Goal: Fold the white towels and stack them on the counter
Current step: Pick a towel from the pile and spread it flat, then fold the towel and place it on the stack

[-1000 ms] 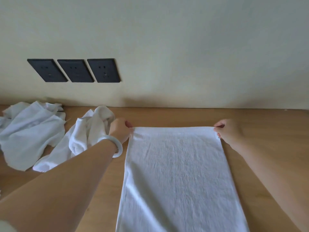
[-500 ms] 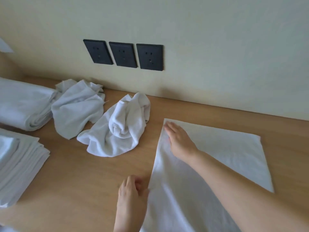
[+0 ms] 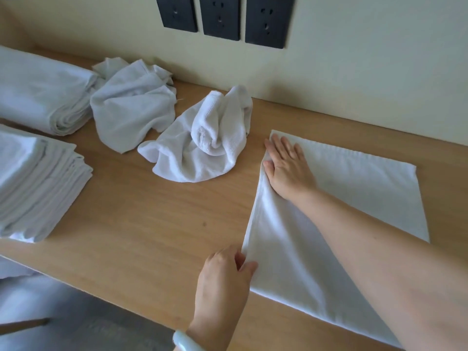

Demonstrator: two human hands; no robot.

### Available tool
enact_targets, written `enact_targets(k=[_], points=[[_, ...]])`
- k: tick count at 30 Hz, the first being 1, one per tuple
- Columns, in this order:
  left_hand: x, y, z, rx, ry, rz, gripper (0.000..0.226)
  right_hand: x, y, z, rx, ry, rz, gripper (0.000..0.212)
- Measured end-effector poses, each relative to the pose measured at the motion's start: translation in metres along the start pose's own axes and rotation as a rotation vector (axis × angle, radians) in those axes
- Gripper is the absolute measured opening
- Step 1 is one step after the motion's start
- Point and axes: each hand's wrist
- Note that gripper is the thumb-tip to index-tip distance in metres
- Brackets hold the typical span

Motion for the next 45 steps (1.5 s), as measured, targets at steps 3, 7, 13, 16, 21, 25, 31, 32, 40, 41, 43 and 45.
enact_targets(k=[3,7,13,16,21,25,31,32,40,41,43,45], points=[[0.001,-0.009,0.003,0.027,-0.163,-0.004,0.017,0.0,0.0,0.0,-0.001,0.008,-0.009,0.054],[0.014,-0.017,0.014,0.021,-0.168,-0.022,0.013,-0.001,0.001,-0.002,0.009,-0.001,-0.002,0.054],[0.023,-0.017,0.033,-0.058,-0.035,-0.08,0.015,-0.001,-0.001,-0.002,0.029,0.009,-0.021,0.054],[0.017,-0.019,0.035,-0.096,0.006,-0.084,0.025,0.001,-0.001,-0.003,0.03,0.01,-0.02,0.055],[0.013,-0.025,0.037,-0.139,-0.033,-0.091,0.059,0.0,0.0,-0.002,0.02,0.008,-0.019,0.059],[0.021,-0.014,0.028,-0.443,0.146,-0.205,0.043,0.011,-0.012,0.011,0.007,-0.032,-0.138,0.064],[-0.025,0.052,0.006,-0.697,0.496,0.087,0.064,0.012,-0.085,0.033,-0.257,0.064,-0.201,0.062],[-0.032,0.057,0.009,-0.699,0.53,0.108,0.066,0.008,-0.101,0.028,-0.306,0.071,-0.203,0.062],[-0.046,0.053,0.018,-0.674,0.658,0.034,0.073,-0.011,-0.18,-0.006,-0.475,0.013,-0.204,0.071],[-0.046,0.053,0.01,-0.68,0.657,0.019,0.071,-0.009,-0.185,-0.009,-0.49,0.014,-0.214,0.071],[-0.049,0.056,0.0,-0.748,0.67,0.043,0.065,-0.011,-0.195,-0.009,-0.482,0.005,-0.184,0.069],[-0.055,0.06,-0.004,-0.817,0.696,0.091,0.062,-0.015,-0.207,-0.009,-0.466,0.014,-0.151,0.066]])
Point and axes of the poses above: each hand's wrist, its own y-axis towards the middle knuckle, its own x-axis out of the back of the hand, z = x × y, and after that the axes turned 9 degrees about -x, right-handed
